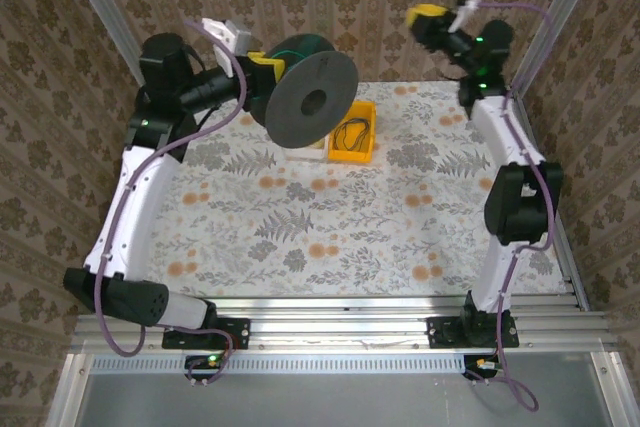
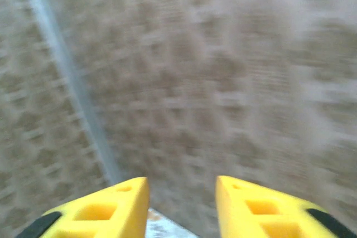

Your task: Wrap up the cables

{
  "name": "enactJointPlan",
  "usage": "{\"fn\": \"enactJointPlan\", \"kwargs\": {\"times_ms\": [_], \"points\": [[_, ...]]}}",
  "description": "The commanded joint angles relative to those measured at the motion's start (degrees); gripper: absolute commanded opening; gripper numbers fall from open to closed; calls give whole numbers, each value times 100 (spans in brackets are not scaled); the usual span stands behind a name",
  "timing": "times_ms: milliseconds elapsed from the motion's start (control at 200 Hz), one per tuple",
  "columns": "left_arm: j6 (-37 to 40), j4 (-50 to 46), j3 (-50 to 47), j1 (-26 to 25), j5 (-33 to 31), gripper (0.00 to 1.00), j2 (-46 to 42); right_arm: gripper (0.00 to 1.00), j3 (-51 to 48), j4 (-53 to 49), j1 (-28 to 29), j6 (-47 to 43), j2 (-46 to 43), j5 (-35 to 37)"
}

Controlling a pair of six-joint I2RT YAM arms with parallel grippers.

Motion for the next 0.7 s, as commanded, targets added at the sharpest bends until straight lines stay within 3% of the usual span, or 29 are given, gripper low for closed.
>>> {"fn": "enactJointPlan", "kwargs": {"times_ms": [0, 185, 335, 535, 695], "points": [[-173, 499, 401, 16, 511, 0, -307, 43, 74, 799, -151, 1001, 256, -549], [-204, 521, 374, 20, 486, 0, -239, 41, 310, 1081, -142, 1496, 344, -1045], [-79, 207, 582, 8, 408, 0, -127, 49, 304, 789, -129, 1272, 60, -1278], [405, -724, 934, -102, 142, 0, 83, 69, 607, -2269, 231, -1485, -873, -1653], [1107, -1722, 1168, -473, -370, 0, 347, 72, 1748, -3497, 284, -1243, -878, -2034]]}}
